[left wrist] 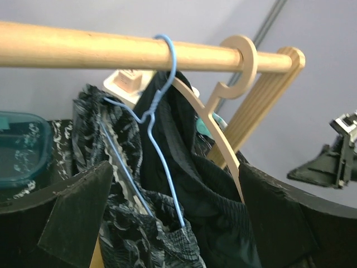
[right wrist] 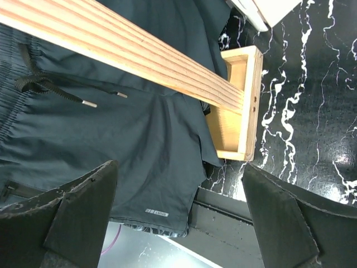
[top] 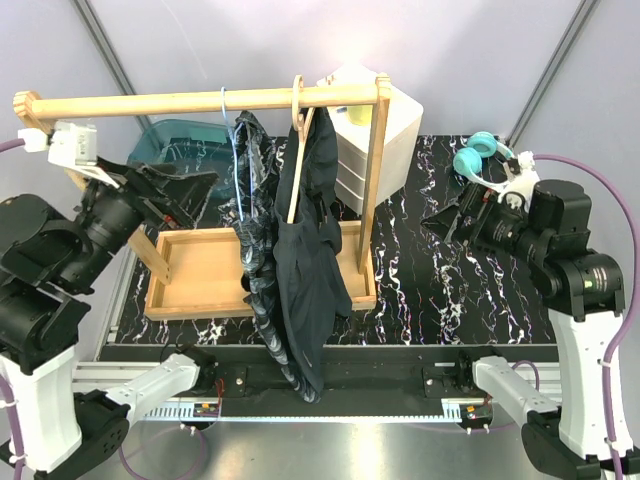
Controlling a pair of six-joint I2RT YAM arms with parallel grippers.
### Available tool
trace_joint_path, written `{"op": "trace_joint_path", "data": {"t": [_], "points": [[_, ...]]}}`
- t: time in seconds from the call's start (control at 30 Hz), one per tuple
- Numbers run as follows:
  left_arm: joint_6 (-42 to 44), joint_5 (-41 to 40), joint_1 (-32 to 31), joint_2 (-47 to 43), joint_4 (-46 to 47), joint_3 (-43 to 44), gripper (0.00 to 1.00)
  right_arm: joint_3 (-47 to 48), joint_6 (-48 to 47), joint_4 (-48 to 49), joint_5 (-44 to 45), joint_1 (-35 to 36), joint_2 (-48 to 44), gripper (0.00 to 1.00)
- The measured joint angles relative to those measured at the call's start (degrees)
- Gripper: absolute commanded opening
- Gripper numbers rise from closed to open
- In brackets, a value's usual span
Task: Remove the shorts from the hanger
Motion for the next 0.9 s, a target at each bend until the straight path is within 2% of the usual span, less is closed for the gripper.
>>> {"op": "trace_joint_path", "data": {"t": [0.27,0.53,0.9], "points": [[-4.35,5.31,0.0,0.04,0.09,-7.45,0.88,4.31,-1.16,-1.07,-5.18,1.7,7.15,1.0],[-7.8,7.48,0.0,-0.39,1.6,-12.2,0.81,13.51,1.07,-0.48,0.37,24.57,19.43,1.0],[-12.55,9.01,0.0,0.26,4.55,-14.99,0.7,20.81,6.05,-0.28,11.04,40.57,20.9,1.0]]}}
